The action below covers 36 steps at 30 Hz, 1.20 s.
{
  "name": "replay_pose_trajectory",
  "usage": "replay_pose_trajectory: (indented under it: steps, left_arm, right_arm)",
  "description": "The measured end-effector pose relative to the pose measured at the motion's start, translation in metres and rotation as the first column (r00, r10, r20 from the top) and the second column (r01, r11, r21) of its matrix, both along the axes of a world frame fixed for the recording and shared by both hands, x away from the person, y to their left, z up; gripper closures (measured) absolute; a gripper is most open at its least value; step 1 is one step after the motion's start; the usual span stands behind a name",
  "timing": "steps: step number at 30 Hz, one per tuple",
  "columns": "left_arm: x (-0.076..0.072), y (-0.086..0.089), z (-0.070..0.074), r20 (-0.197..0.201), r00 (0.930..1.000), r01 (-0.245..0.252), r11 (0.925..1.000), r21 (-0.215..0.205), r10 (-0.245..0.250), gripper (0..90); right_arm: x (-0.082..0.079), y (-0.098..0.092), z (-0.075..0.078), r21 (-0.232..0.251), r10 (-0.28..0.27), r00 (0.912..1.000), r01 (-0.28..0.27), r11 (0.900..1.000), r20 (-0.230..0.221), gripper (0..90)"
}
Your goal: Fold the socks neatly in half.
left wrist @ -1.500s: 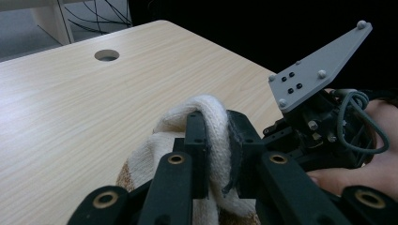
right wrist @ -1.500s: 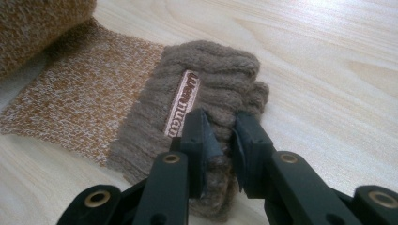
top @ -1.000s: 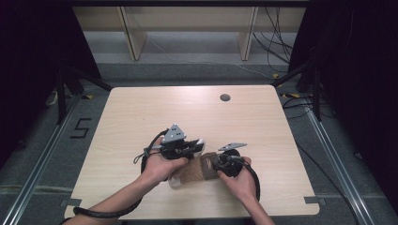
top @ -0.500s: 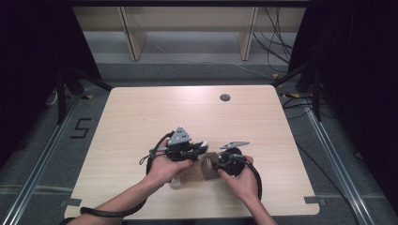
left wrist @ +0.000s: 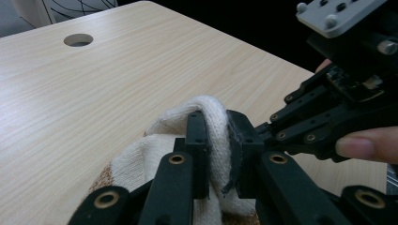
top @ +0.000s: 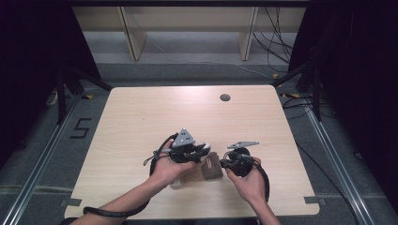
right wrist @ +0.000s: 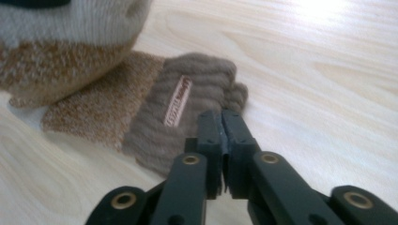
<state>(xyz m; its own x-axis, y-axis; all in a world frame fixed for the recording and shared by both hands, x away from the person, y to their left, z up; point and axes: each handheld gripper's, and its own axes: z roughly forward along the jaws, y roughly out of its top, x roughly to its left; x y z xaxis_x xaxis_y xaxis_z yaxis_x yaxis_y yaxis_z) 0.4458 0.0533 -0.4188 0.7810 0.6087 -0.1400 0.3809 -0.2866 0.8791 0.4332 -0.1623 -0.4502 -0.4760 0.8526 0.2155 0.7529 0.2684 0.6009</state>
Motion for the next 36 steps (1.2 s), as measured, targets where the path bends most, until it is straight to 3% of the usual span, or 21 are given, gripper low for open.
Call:
replay_pose_trajectory:
  steps: [1,6,13,20,21,23,24,29,32,34,36]
  left_arm:
    - [0.001,-0.001,-0.001,0.001,1.0,0.007,1.0,-0.007,-0.007,79.6]
    - [0.001,-0.004,-0.004,-0.001,0.9999,0.012,0.9999,0.003,-0.012,79.5]
    - [0.0,-0.011,-0.011,-0.003,0.9999,0.013,0.9998,0.016,-0.012,79.5]
    - [0.002,-0.017,-0.018,-0.007,0.9999,0.011,0.9994,0.032,-0.011,79.5]
    - [0.002,-0.018,-0.019,-0.008,0.9999,0.012,0.9992,0.039,-0.011,79.5]
    - [0.002,-0.021,-0.021,-0.013,0.9998,0.015,0.9995,0.029,-0.014,79.5]
    - [0.002,-0.022,-0.022,-0.014,0.9998,0.012,0.9991,0.041,-0.011,79.6]
    - [0.002,-0.025,-0.027,-0.016,0.9996,0.023,0.9988,0.043,-0.023,79.7]
    - [0.002,-0.027,-0.029,-0.015,0.9995,0.028,0.9984,0.05,-0.027,79.7]
    - [0.002,-0.028,-0.03,-0.017,0.9994,0.031,0.9972,0.068,-0.03,79.7]
    - [0.001,-0.03,-0.031,-0.018,0.9996,0.024,0.9978,0.062,-0.023,79.7]
  right_arm:
    - [-0.001,-0.003,-0.002,0.001,0.006,0.9997,-0.007,1.0,0.021,89.7]
    - [-0.011,-0.016,-0.006,-0.013,-0.018,0.9997,0.018,1.0,-0.017,90.0]
    - [-0.019,-0.023,-0.011,0.014,-0.047,0.9987,0.047,0.999,-0.02,87.5]
    - [-0.015,-0.031,-0.01,0.013,-0.024,0.9983,0.023,1.0,0.053,86.5]
    - [-0.017,-0.03,-0.008,0.019,-0.06,0.9977,0.06,0.998,0.032,86.4]
    - [-0.016,-0.031,-0.009,0.027,-0.047,0.9979,0.045,0.999,0.044,86.2]
    - [-0.016,-0.032,-0.008,0.011,-0.049,0.9979,0.048,0.999,0.044,86.1]
    - [-0.015,-0.032,-0.01,0.035,-0.052,0.9976,0.051,0.998,0.046,85.7]
    - [-0.015,-0.033,-0.009,0.013,-0.051,0.9975,0.051,0.999,0.048,85.5]
    - [-0.015,-0.033,-0.009,0.021,-0.046,0.9978,0.045,0.999,0.048,85.4]
    - [-0.014,-0.032,-0.01,0.027,-0.052,0.9972,0.051,0.998,0.054,85.3]
